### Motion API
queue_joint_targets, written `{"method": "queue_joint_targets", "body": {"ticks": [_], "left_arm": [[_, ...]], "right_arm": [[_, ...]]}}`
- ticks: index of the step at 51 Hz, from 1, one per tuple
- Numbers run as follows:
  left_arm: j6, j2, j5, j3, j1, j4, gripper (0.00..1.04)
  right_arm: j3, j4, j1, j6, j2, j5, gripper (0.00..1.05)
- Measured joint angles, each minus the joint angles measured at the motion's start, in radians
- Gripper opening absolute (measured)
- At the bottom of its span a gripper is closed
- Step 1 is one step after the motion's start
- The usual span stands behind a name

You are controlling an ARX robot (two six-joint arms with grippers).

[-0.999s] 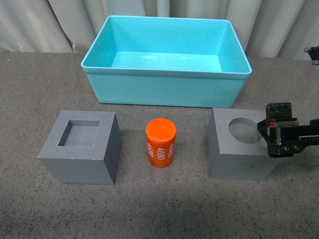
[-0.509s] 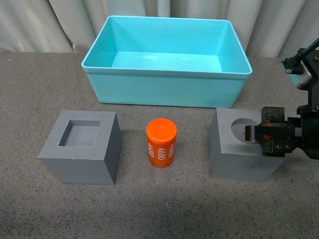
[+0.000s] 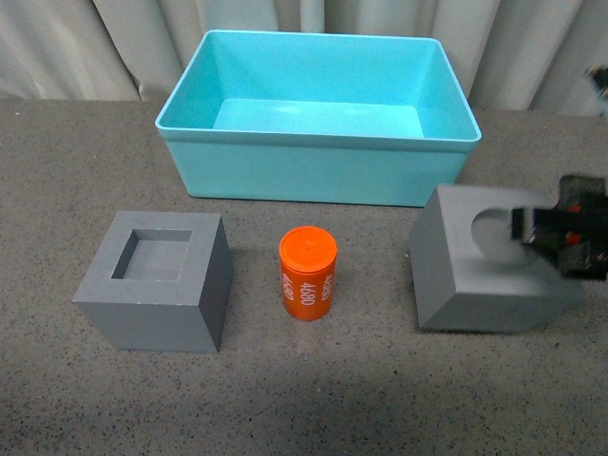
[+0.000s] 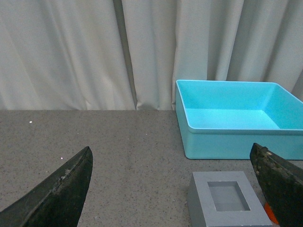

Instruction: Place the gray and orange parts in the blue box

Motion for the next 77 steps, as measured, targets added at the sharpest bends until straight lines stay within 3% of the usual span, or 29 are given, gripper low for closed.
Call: {"method": "queue_joint_targets", "body": {"ticks": [13,31,50,77], "left_arm": [[0.000,0.000,0.000,0.000,0.000,0.000,0.98],[0.000,0.000,0.000,0.000,0.000,0.000,0.98],[0.000,0.000,0.000,0.000,0.000,0.000,0.98],[0.000,0.000,0.000,0.000,0.000,0.000,0.98]], "right_arm": [[0.099,0.008,-0.022,-0.030,-0.217,-0.048,0.18],[0.409,0.092,-0.019,-0.066,0.170,-0.026,0.18],[0.663,-0.065,-0.007,-0.055,0.419,-0.020,0.18],[0.825,-0.219,-0.010,-0.041,0.572,-0.037,0.18]]}}
